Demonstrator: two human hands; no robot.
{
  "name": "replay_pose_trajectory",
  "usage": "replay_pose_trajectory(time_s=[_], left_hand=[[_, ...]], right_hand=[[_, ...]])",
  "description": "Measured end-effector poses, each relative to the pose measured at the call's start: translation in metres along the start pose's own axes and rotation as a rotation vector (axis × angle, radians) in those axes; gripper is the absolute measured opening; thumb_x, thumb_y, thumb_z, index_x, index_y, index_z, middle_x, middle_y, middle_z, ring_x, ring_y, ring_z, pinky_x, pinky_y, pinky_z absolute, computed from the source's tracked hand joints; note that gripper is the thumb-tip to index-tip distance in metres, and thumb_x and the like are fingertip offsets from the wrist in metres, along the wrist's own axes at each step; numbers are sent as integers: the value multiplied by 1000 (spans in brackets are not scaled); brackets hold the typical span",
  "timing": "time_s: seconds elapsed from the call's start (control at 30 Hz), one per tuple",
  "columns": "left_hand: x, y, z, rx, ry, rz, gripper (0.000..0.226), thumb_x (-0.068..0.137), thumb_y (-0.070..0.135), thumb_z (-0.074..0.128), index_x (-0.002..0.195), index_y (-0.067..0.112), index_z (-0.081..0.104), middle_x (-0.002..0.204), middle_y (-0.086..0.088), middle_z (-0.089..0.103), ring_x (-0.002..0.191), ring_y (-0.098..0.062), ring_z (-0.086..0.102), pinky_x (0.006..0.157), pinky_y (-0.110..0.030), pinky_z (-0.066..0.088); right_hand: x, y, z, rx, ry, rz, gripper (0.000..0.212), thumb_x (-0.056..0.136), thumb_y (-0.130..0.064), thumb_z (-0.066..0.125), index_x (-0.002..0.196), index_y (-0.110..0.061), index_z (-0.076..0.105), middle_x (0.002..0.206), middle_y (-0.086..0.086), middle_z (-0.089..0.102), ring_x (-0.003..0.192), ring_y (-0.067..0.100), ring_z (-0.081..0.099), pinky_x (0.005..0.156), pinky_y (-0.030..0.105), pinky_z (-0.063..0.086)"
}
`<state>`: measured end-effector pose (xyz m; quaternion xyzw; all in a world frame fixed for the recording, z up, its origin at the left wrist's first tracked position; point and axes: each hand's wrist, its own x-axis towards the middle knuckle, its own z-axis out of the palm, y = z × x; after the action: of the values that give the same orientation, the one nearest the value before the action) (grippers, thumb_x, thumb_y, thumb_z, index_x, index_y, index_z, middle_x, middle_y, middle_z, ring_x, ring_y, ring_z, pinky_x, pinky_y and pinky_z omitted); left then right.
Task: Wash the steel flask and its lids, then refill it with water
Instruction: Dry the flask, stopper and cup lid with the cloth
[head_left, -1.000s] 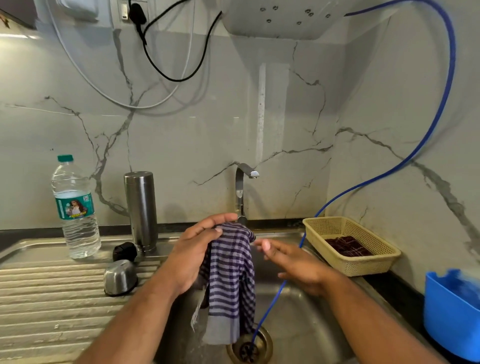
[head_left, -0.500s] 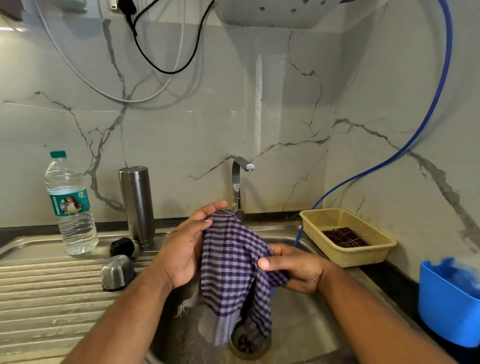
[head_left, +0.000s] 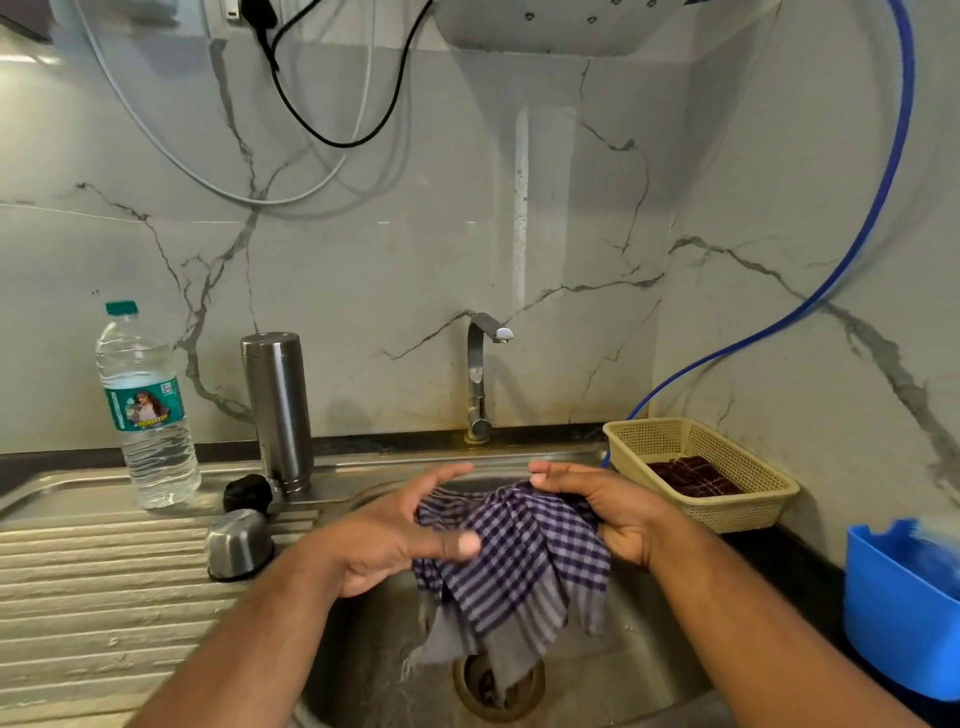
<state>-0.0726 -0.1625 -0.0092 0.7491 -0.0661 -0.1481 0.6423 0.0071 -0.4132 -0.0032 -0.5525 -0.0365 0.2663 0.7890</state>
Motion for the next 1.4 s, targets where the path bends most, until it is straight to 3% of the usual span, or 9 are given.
replay_pose_trajectory(time_s=[0.1,0.23,0.4,0.57,0.73,0.87,1.03,1.2,1.4], left_hand=[[2,2,12,521,30,3,85,65,44,94,131,67,47,140,9,31,132,-19,35,116,-44,36],[11,0,17,821,381,191,31,85,47,77,114,47,68,123,12,39,112,-4,45,110,-31,41],[15,-1,15,1157,541,289,18,94,42,66,111,41,72,151,20,38,145,-7,28,128,-47,11],[12,3,20,1059,576,312,9,98,36,62,100,32,69,86,13,70,79,-2,66,76,-32,59],[16,7,22,1054,682,178,27,98,40,60,81,19,66,69,4,64,59,-11,61,52,-28,51],[18,8,29,630,765,95,38,96,30,63,61,13,60,55,-2,58,47,-8,49,46,-26,40],[1,21,36,-23,497,94,38,102,44,55,102,14,77,91,-6,80,84,-21,77,81,-42,62],[18,30,-23,50,990,163,23,100,28,62,120,18,64,108,-1,71,95,-17,68,88,-39,56],[37,43,-121,322,1403,-5,112,77,41,87,156,18,11,157,-22,22,145,-42,24,116,-60,30]], right_hand=[[-6,-1,4,-80,-25,-10,49,79,8,74,126,-5,66,116,24,73,92,31,75,78,40,64],[-15,-2,4,-332,-9,-85,46,79,5,80,121,-12,71,117,20,70,93,28,76,77,37,64],[-20,0,8,-810,-49,-229,57,64,-48,93,117,-35,75,132,-2,65,116,16,66,101,38,55],[-16,6,20,-1502,159,-372,38,82,-47,81,118,-41,72,150,-10,42,142,19,32,119,44,31],[-14,11,32,-1211,266,-511,5,98,-32,65,96,-36,68,94,-14,71,84,-4,65,72,13,49],[-16,29,46,-951,-32,-354,46,84,-54,78,125,-41,60,115,-19,72,105,-5,67,94,22,53],[-8,37,44,-956,97,-454,63,77,-38,88,131,-41,56,113,-22,71,103,-8,65,96,19,50],[-3,31,37,-444,118,-317,45,83,-26,84,124,-20,66,101,-4,80,93,16,77,90,41,60],[5,31,36,-338,185,-312,38,85,-29,82,118,-19,68,96,-1,80,89,16,78,92,42,60]])
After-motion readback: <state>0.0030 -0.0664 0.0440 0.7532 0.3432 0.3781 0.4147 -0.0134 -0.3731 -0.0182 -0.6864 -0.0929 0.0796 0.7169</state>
